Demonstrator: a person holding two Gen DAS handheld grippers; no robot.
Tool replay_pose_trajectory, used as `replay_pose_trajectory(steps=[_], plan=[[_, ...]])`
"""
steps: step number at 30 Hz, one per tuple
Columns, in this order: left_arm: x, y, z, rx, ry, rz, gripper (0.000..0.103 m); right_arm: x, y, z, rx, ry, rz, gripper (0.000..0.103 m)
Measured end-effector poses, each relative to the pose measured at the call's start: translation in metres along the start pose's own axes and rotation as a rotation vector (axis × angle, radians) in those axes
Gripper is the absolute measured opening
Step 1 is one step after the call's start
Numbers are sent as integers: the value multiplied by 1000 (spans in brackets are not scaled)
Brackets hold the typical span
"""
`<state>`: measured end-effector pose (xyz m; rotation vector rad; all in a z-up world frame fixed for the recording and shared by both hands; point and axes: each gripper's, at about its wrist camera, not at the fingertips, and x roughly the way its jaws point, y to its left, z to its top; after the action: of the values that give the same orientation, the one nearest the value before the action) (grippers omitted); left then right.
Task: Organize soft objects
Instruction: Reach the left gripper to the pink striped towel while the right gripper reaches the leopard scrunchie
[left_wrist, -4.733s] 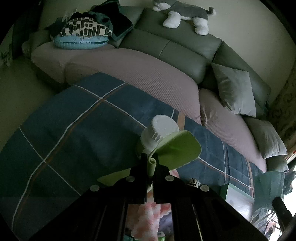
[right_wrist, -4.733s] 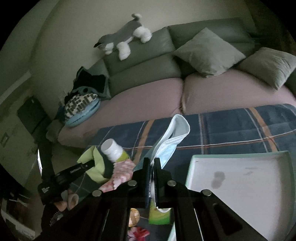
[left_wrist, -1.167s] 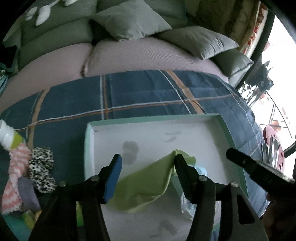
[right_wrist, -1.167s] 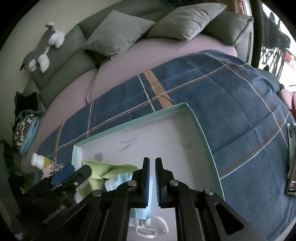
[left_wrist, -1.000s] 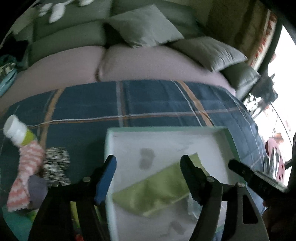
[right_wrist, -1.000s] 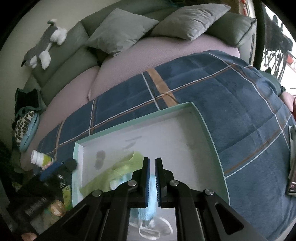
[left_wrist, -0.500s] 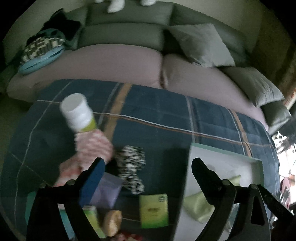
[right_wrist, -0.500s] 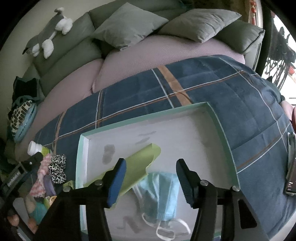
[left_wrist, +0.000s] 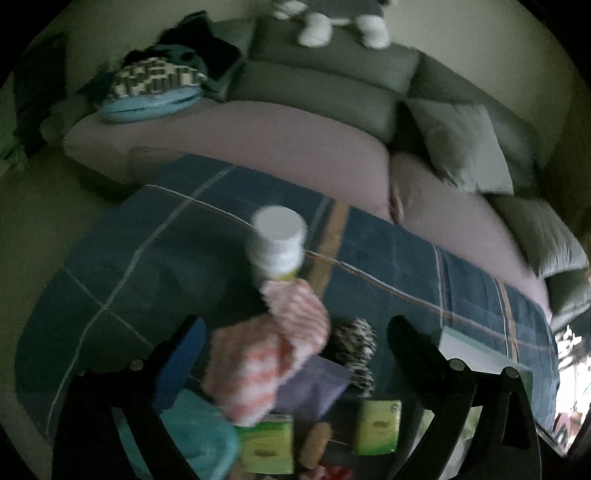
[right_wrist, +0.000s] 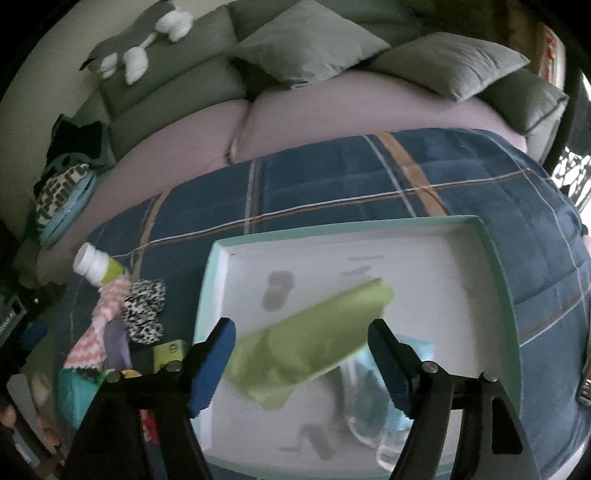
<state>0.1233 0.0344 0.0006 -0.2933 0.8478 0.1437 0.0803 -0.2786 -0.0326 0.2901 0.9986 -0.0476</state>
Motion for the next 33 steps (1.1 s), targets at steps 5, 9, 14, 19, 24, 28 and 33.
replay_pose_trajectory(steps=[5,9,14,19,24,28,33], plan=[[-14,36,5,-81,-49,19,100,3,25,-4,-31,-7,55,92],[-17,60,7,-142,-65,24,101,6,48,-9,-80,-8,85,96],[-17,81,5,-189,-72,27,103,16,74,-15,-127,2,103,103],[-17,90,5,-212,-87,25,103,29,98,-22,-175,32,130,103],[-7,85,6,-185,-59,15,103,37,119,-22,-227,22,152,103],[7,69,6,-118,-16,-1,103,47,133,-21,-254,24,160,103],[26,53,5,-86,45,-35,103,62,143,-19,-276,28,158,103]])
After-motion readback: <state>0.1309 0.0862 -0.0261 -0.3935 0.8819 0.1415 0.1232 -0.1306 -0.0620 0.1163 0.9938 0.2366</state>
